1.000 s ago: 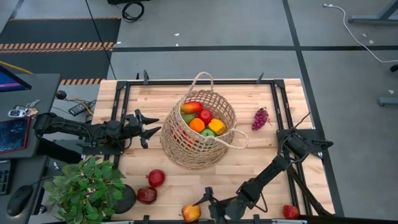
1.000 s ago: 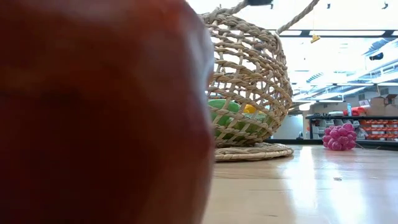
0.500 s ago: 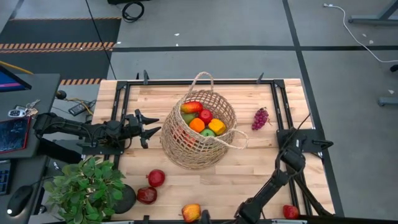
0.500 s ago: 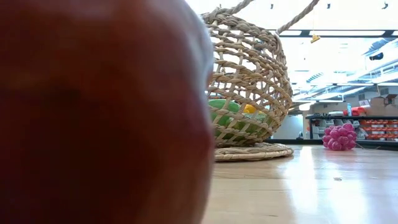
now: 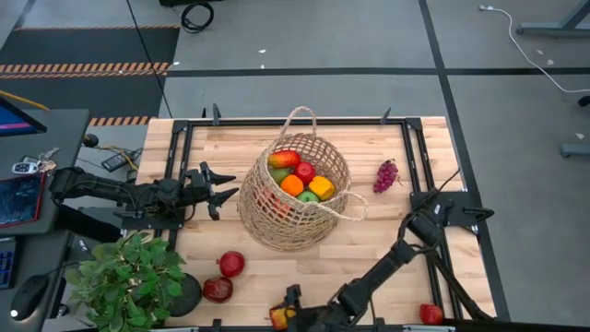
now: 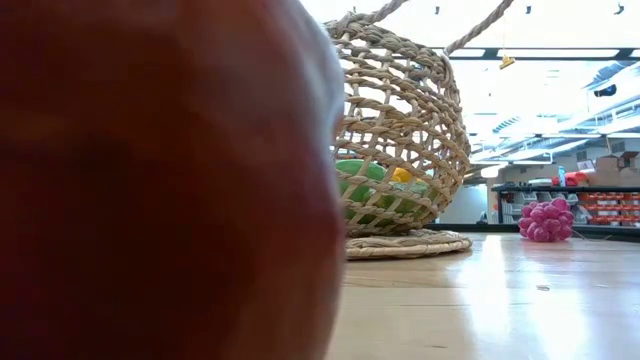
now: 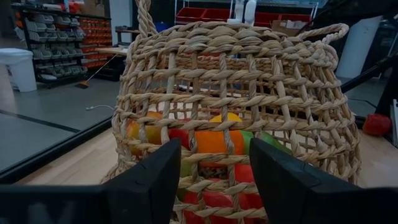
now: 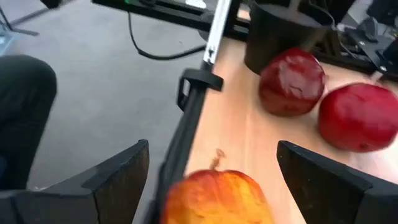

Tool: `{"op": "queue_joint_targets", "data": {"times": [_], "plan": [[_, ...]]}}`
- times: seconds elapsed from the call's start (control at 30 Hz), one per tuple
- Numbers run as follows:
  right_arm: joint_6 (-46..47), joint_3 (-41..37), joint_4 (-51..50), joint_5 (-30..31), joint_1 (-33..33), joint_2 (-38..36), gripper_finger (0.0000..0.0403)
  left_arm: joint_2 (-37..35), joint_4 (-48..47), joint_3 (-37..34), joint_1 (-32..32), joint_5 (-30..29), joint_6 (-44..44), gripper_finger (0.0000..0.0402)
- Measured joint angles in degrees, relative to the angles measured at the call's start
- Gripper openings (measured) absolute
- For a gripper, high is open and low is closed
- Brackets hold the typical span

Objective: Build produce basket
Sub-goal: Put the red apple into the basket

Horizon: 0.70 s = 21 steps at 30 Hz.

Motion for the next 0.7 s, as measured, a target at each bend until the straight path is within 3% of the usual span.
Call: {"op": "queue_joint_targets", "data": {"times": [0.2,0.7], "plan": [[0.9,0.0,-1.3,-3.5,-1.8,0.0,0.0356,0.0,0.0,0.0,0.0,0.0,0.0,0.0193],[5.9,0.0,-10.9,-1.3,-4.0,0.2,0.0356,0.0,0.0,0.0,0.0,0.0,0.0,0.0193]]}}
